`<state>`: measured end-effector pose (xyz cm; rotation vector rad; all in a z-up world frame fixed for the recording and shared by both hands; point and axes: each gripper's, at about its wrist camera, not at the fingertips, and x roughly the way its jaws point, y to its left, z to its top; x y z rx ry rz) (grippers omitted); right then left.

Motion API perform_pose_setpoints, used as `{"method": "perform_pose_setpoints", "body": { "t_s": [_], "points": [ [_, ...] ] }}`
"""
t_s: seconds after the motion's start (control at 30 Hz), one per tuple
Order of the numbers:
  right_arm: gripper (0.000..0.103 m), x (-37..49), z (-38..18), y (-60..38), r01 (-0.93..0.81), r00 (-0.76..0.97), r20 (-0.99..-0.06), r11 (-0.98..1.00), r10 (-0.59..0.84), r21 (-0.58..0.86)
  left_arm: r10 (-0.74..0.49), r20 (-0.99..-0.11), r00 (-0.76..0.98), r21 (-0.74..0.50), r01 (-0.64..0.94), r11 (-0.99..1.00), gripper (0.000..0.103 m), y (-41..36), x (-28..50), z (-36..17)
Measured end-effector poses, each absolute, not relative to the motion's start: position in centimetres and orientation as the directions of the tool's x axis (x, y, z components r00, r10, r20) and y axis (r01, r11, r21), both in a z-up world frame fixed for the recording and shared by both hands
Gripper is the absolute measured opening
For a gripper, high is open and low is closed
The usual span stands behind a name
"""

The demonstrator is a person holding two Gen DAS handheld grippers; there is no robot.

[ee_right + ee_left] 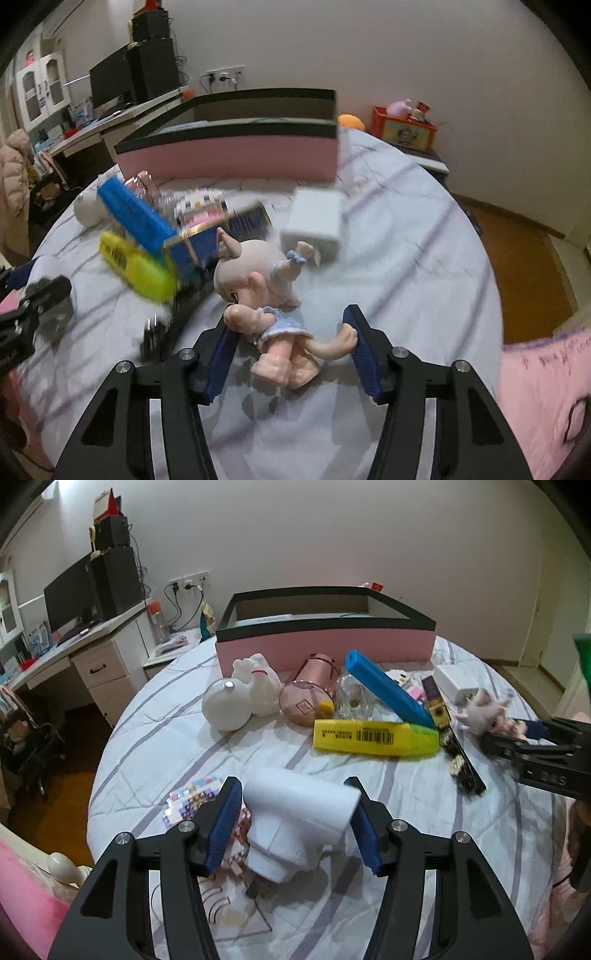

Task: Organize rigid objects
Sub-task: 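Grasp the pink pig doll with the right tool while the left tool holds the charger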

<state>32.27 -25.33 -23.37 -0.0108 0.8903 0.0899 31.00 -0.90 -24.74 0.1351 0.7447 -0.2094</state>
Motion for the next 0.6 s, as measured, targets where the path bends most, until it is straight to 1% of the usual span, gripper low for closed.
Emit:
{"method": "perform_pose_setpoints", "body": {
  "t_s": [0.03, 0.17, 0.2, 0.3, 0.37, 0.43, 0.53, 0.6],
  "points": [
    [0.057, 31.5, -23.4, -25.5, -0.071, 0.616, -0.785, 0.997, 0.067, 0.029, -0.142, -0.683, 0.717, 0.049, 0.239, 0.970, 0.060, -0.8, 30.7, -24.7],
    [0.058, 29.6, -23.1, -25.6, -0.056, 0.630, -0.776, 0.998, 0.043, 0.010, -0.150, -0.675, 0.723, 0.038, 0.236, 0.971, 0.077, -0.5, 29.8, -24.7],
    [0.058, 29.7, -23.1, -25.6, -0.058, 0.638, -0.769, 0.998, 0.045, 0.010, -0.145, -0.676, 0.723, 0.042, 0.234, 0.971, 0.079, -0.4, 29.7, -24.7],
    [0.060, 30.4, -23.3, -25.4, -0.072, 0.639, -0.767, 0.997, 0.053, 0.009, -0.118, -0.674, 0.729, 0.057, 0.212, 0.976, 0.082, 0.2, 29.3, -24.6],
    [0.069, 30.9, -23.2, -25.0, -0.073, 0.648, -0.761, 0.997, 0.029, -0.023, -0.111, -0.674, 0.731, 0.054, 0.199, 0.979, 0.084, 0.9, 29.2, -24.6],
    [0.073, 31.5, -23.1, -24.9, -0.092, 0.657, -0.753, 0.995, 0.032, -0.037, -0.112, -0.676, 0.728, 0.048, 0.195, 0.980, 0.085, 1.4, 29.2, -24.8],
    [0.073, 32.4, -23.4, -24.9, -0.123, 0.650, -0.757, 0.992, 0.061, -0.025, -0.106, -0.682, 0.724, 0.048, 0.189, 0.981, 0.087, 1.9, 29.5, -25.1],
    [0.070, 32.8, -23.7, -25.0, -0.130, 0.643, -0.763, 0.991, 0.071, -0.017, -0.098, -0.681, 0.726, 0.056, 0.186, 0.981, 0.088, 1.8, 29.8, -25.2]
  ]
}}
